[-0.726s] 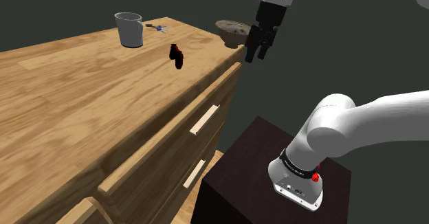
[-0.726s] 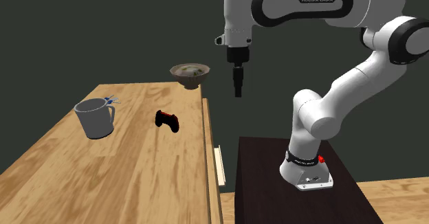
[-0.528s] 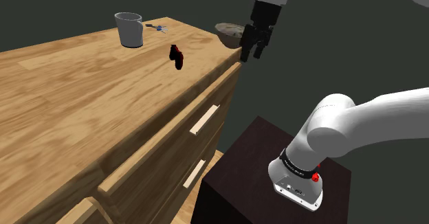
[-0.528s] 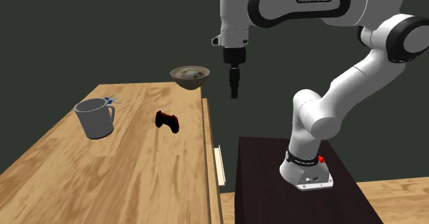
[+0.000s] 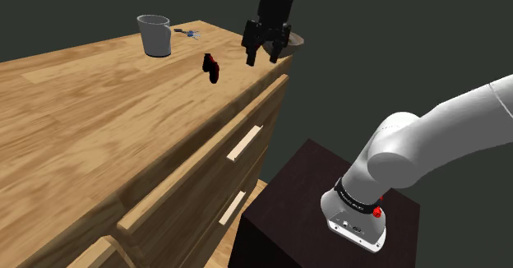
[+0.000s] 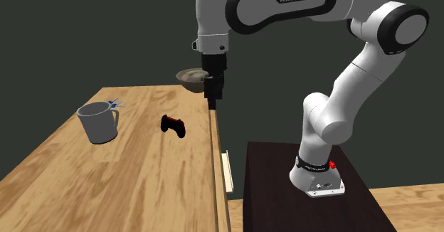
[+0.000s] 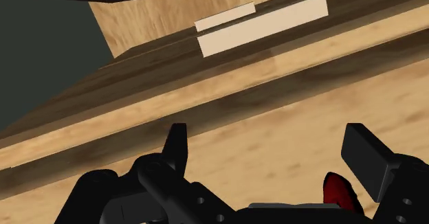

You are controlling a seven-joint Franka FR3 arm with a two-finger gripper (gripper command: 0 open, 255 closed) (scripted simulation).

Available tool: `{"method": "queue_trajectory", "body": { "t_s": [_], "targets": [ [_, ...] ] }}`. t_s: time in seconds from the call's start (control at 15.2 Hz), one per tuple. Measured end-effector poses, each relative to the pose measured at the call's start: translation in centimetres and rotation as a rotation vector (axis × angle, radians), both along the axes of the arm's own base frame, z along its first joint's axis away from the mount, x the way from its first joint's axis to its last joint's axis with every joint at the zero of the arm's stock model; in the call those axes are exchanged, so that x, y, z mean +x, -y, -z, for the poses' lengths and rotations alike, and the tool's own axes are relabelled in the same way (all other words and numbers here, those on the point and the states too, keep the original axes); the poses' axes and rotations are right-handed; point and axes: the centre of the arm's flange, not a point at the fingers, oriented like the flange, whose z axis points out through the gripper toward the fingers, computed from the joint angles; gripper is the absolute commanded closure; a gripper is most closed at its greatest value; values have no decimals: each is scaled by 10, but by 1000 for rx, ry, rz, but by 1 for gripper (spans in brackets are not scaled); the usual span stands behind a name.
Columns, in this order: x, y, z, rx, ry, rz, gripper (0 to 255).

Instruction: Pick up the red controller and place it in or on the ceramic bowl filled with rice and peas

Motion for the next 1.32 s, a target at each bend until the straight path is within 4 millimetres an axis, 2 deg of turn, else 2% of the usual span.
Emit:
{"method": "queue_trajectory", "body": {
  "t_s": [0.2,0.66,1.19,1.32],
  "targets": [
    [29,-25,-1,-15,2,34,0],
    [114,-62,5,-47,8,114,0],
    [120,-69,41,-50,8,123,0],
    [120,-69,45,-50,8,123,0]
  ]
}}
